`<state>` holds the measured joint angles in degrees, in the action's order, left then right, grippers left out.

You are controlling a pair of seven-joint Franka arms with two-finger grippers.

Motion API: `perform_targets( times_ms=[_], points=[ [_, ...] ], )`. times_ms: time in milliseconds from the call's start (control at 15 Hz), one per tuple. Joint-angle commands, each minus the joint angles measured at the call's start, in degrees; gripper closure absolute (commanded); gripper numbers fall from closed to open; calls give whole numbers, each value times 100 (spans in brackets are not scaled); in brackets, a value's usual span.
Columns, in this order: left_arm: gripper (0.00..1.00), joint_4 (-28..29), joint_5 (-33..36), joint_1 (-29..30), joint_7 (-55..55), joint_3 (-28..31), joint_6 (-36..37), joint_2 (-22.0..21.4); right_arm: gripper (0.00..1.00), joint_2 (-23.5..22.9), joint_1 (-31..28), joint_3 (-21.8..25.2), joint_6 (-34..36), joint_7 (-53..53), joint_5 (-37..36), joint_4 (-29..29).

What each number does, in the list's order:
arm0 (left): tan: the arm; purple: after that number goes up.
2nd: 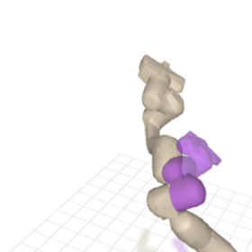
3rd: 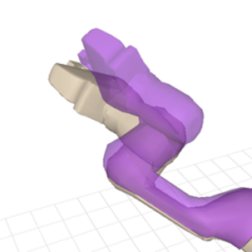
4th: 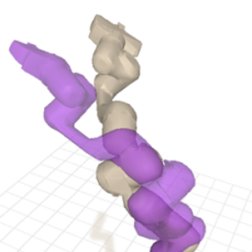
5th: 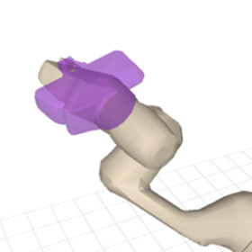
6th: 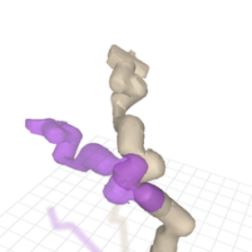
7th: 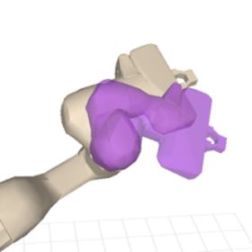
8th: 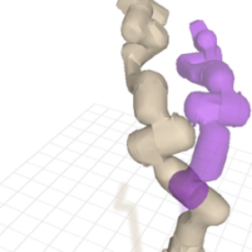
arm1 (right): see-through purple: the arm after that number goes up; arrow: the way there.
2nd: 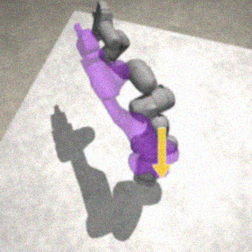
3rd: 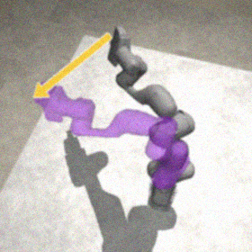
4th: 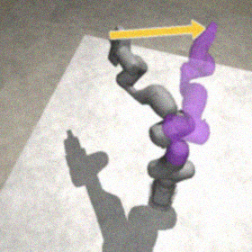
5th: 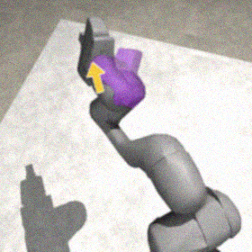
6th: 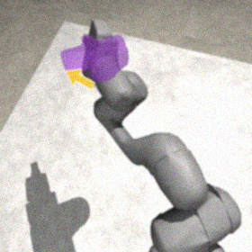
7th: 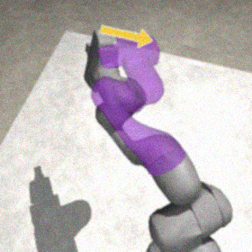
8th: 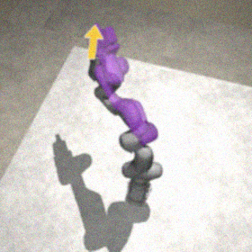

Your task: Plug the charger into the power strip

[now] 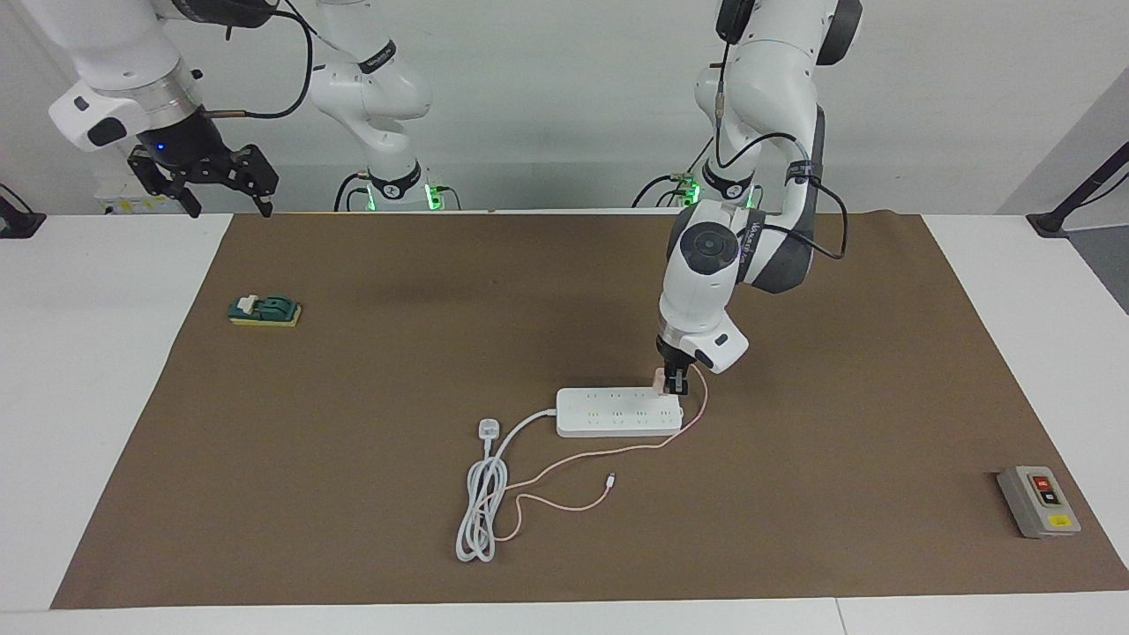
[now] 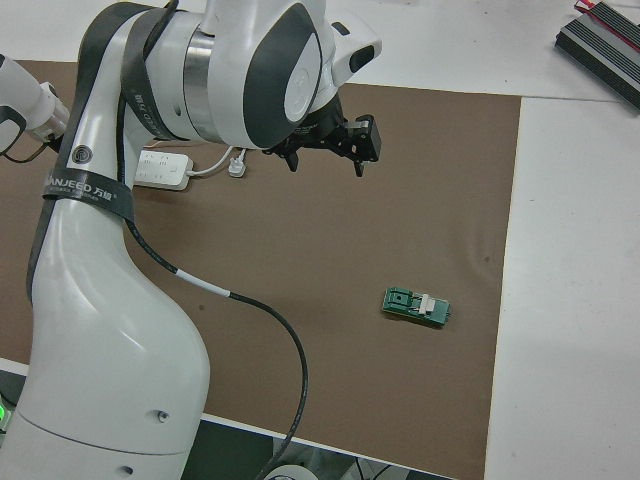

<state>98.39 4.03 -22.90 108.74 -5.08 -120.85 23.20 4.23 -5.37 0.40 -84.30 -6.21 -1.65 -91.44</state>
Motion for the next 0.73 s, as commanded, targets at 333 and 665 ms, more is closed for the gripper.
perform_targets(
  times_ms=[333, 665],
  points=[
    [100, 409, -78, -21, 112, 15, -422, -211, 0, 34, 18, -5, 72, -74, -99, 21],
    [100, 444, -78, -21, 103, 15, -527, -211, 0, 43, -17, -5, 72, -47, -99, 4]
  ],
)
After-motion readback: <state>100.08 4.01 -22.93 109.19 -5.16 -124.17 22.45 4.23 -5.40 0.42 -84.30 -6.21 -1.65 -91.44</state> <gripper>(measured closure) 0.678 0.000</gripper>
